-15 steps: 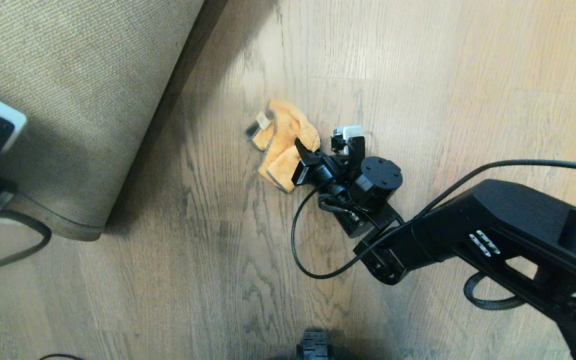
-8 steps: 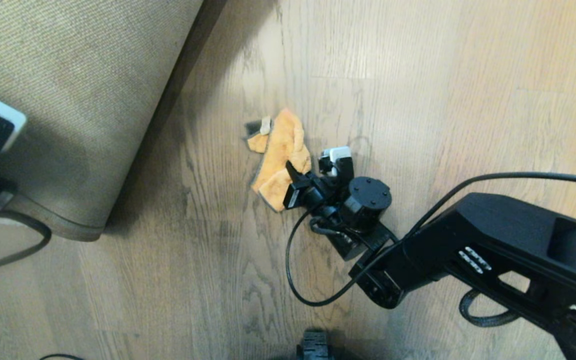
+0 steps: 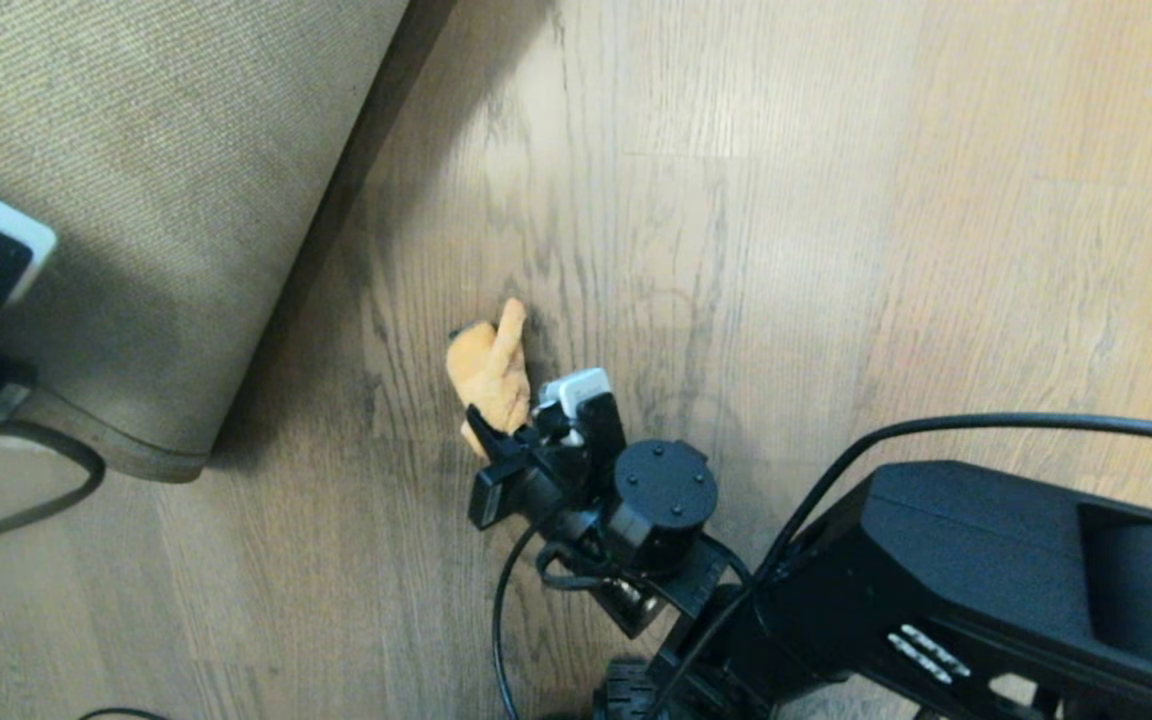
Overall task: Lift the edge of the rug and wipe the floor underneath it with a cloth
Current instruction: Wipe the floor under the carpet with a rag
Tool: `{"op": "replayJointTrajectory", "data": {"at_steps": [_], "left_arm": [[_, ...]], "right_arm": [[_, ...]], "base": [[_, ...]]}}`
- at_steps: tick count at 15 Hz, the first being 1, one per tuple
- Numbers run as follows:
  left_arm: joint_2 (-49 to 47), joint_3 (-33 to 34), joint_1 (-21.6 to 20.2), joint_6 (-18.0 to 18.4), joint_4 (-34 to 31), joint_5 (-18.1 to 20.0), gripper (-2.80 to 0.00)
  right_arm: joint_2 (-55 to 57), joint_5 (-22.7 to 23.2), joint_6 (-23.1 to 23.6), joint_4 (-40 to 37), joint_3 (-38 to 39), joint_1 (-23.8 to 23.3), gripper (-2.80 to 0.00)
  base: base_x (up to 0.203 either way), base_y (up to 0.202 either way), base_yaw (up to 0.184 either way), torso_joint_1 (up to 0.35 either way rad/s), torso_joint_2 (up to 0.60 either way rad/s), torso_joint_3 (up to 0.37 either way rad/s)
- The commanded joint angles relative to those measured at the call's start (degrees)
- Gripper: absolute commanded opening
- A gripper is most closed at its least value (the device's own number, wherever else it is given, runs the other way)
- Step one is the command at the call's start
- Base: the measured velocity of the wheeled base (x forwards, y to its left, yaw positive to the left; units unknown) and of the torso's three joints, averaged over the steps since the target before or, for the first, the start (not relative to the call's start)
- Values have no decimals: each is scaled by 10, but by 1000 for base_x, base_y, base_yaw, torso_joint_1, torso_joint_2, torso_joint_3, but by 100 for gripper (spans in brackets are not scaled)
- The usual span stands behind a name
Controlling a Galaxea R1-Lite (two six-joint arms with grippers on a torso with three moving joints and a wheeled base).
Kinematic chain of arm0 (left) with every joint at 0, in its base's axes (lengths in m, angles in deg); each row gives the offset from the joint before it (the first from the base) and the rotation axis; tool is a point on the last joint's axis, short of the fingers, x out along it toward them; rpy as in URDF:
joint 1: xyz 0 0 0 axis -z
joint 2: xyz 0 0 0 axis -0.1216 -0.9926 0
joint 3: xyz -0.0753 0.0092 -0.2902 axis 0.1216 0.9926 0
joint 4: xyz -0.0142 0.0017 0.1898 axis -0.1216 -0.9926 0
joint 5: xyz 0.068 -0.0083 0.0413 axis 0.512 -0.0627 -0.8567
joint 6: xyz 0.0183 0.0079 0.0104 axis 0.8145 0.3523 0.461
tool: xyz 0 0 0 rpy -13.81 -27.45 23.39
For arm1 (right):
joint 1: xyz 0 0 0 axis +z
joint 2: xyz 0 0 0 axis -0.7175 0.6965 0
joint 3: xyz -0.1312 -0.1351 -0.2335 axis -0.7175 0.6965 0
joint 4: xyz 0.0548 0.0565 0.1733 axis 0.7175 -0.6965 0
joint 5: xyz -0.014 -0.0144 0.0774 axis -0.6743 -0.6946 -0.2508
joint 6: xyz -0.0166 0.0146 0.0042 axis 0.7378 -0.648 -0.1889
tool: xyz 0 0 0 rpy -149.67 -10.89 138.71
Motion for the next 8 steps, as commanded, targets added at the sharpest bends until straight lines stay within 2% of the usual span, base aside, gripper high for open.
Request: {"op": "replayJointTrajectory", "data": {"at_steps": [1, 5, 8], "left_arm": [[-1, -1, 0, 3, 3, -3, -280], [-1, 0, 0, 3, 3, -3, -280], [-1, 0, 0, 3, 3, -4, -280]], "right_arm": [[1, -1, 0, 8, 18, 33, -280], [16, -2, -1, 42, 60, 84, -280], [35, -3, -1, 50, 62, 82, -280]], "base": [[0, 0, 0, 0, 0, 0], [0, 0, 0, 0, 0, 0], [0, 0, 0, 0, 0, 0]]}}
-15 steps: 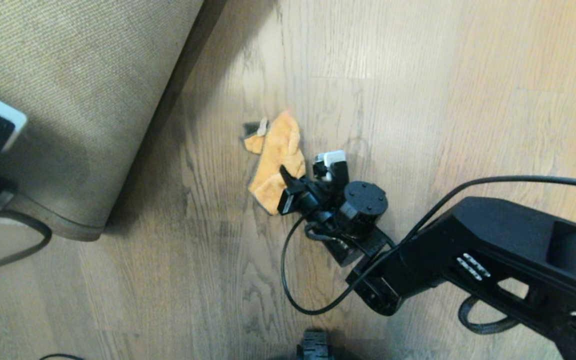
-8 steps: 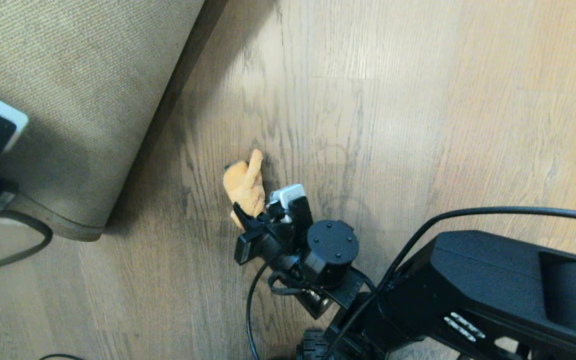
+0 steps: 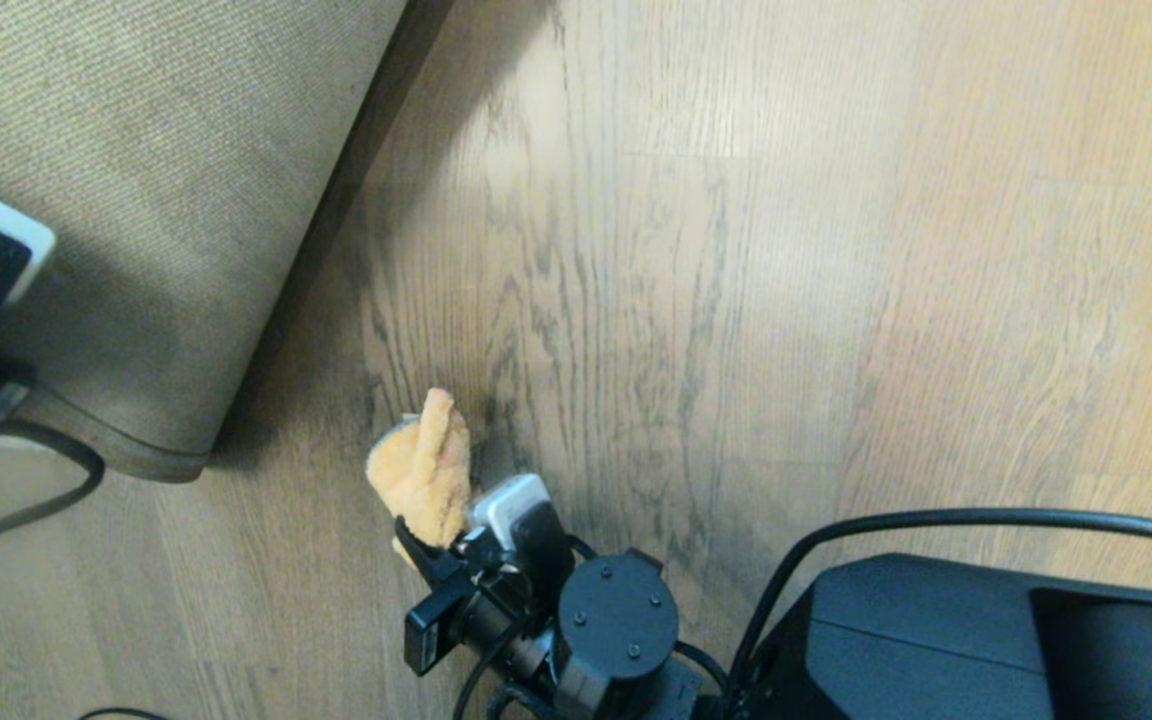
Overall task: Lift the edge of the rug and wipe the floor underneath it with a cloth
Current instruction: Wipe the floor under the carpet with a rag
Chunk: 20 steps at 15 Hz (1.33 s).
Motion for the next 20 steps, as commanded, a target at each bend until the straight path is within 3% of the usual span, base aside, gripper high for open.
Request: {"op": "replayJointTrajectory", "data": {"at_steps": [1, 7, 12, 20], "left_arm": [[0, 1, 0, 3, 3, -3, -280], [-1, 6, -1, 3, 3, -2, -280], [-3, 7, 0, 3, 3, -1, -280], [-3, 8, 8, 3, 3, -2, -280]], "right_arm": [[19, -2, -1, 12, 0, -8, -280], [58, -3, -8, 27, -2, -70, -280], [62, -3, -8, 27, -40, -95, -280], [14, 0, -9, 27, -71, -187, -280]], "base": [[0, 0, 0, 0, 0, 0], [0, 0, 0, 0, 0, 0], [0, 0, 0, 0, 0, 0], [0, 0, 0, 0, 0, 0]]}}
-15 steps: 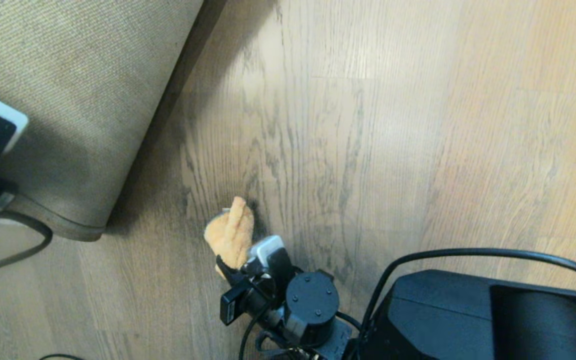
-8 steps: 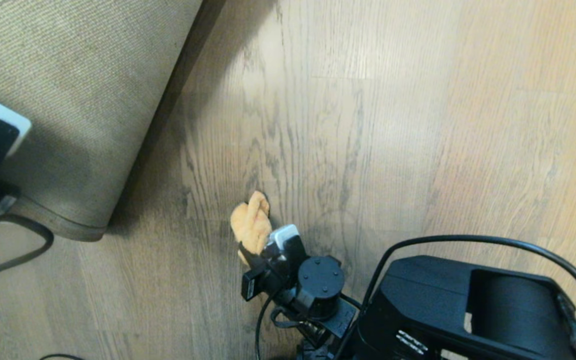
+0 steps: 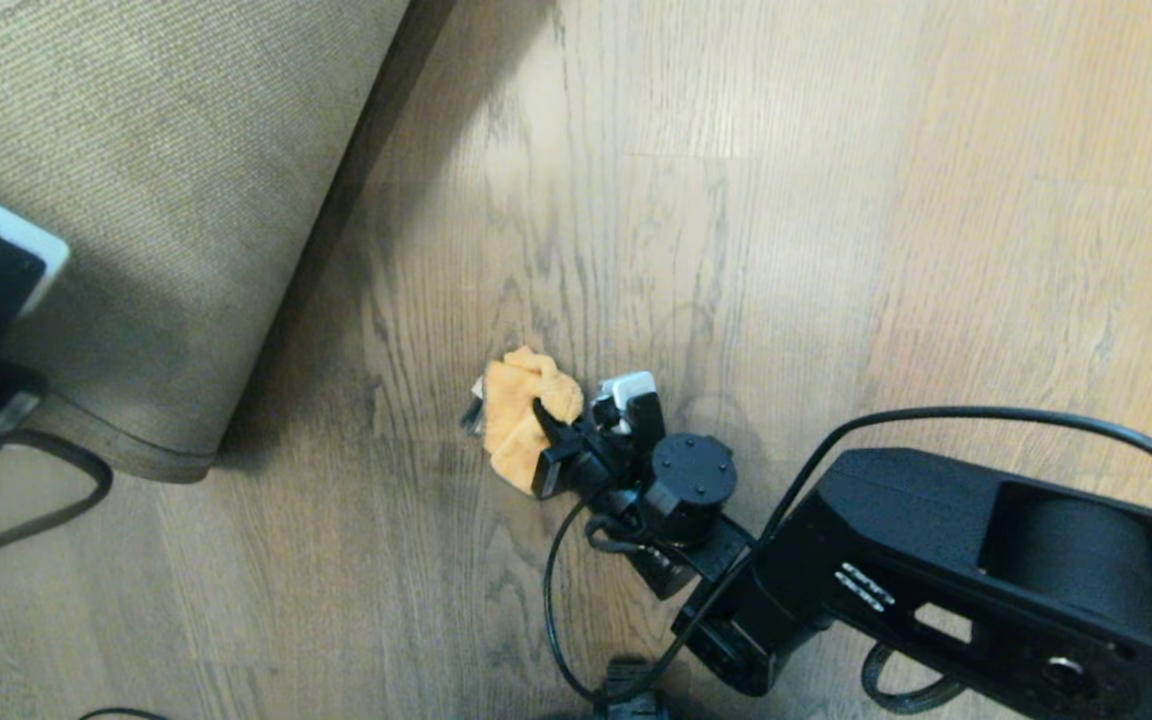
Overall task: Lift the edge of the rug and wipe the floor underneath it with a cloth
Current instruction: Wipe the floor under the carpet with a rag
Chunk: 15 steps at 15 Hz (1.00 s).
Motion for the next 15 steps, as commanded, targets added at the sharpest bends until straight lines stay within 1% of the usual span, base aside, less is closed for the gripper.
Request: {"op": "replayJointTrajectory", "data": {"at_steps": [1, 4, 5, 7, 11, 15], "left_arm": [[0, 0, 1, 3, 3, -3, -280], [0, 0, 2, 3, 3, -3, -280], [0, 0, 5, 2, 3, -3, -280], [0, 0, 5, 2, 3, -3, -280], [0, 0, 5, -1, 3, -4, -280], [0, 0, 5, -1, 3, -4, -280]], "right_arm": [[-25, -1, -1, 28, -3, -35, -280], [-46, 0, -2, 22, -13, -91, -280], [-52, 0, -2, 21, -13, -102, -280], [-58, 1, -3, 22, -10, -102, -280], [-58, 0, -3, 27, -5, -42, -280], [-52, -2, -6, 28, 19, 52, -280]], "base": [[0, 0, 0, 0, 0, 0], [0, 0, 0, 0, 0, 0], [0, 0, 0, 0, 0, 0], [0, 0, 0, 0, 0, 0], [0, 0, 0, 0, 0, 0], [0, 0, 0, 0, 0, 0]]}}
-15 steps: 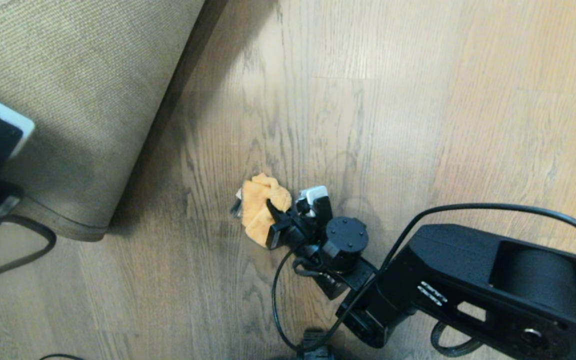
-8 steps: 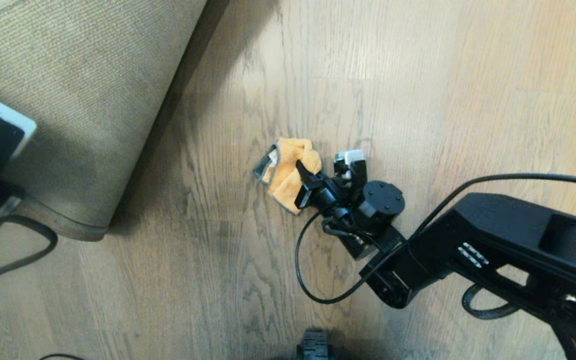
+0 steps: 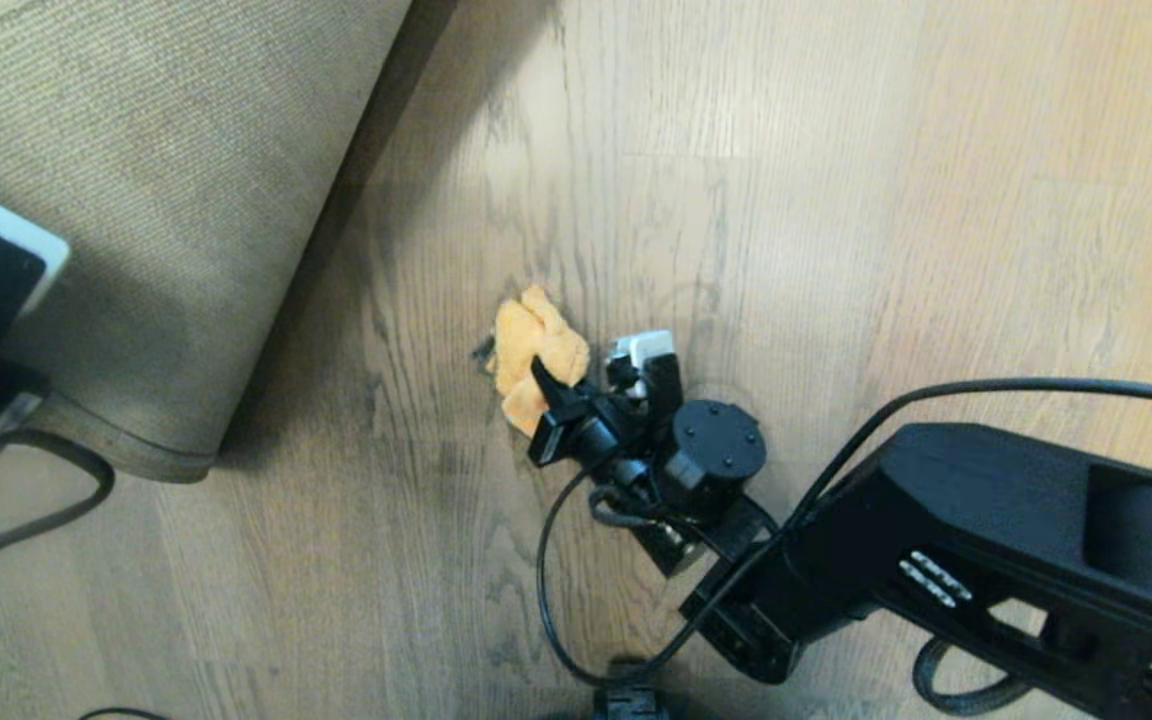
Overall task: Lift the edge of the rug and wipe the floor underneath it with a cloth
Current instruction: Wipe the floor under the carpet with a rag
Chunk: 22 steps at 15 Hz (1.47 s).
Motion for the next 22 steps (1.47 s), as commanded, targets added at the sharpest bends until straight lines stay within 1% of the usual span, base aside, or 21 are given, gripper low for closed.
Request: {"op": "replayJointTrajectory", "data": {"at_steps": [1, 4, 5, 8, 10, 13, 19, 22], "left_arm": [[0, 0, 0, 3, 2, -2, -280], [0, 0, 0, 2, 2, -2, -280], [0, 0, 0, 2, 2, -2, -280], [0, 0, 0, 2, 2, -2, -280], [0, 0, 0, 2, 2, -2, -280], [0, 0, 0, 2, 2, -2, -280], [0, 1, 1, 2, 2, -2, -280], [0, 4, 2, 2, 2, -2, -280]], "right_arm": [[7, 1, -1, 29, 13, 53, -280], [19, 1, -1, 29, 17, 110, -280], [25, 1, -1, 29, 17, 116, -280], [26, 0, -1, 29, 17, 114, -280], [27, 0, -1, 29, 16, 104, -280], [28, 0, -8, 29, 14, 75, -280], [25, 1, -9, 29, 1, -21, -280], [13, 1, -9, 29, -4, -54, -280]], "base": [[0, 0, 0, 0, 0, 0], [0, 0, 0, 0, 0, 0], [0, 0, 0, 0, 0, 0], [0, 0, 0, 0, 0, 0], [0, 0, 0, 0, 0, 0], [0, 0, 0, 0, 0, 0], [0, 0, 0, 0, 0, 0], [0, 0, 0, 0, 0, 0]]}}
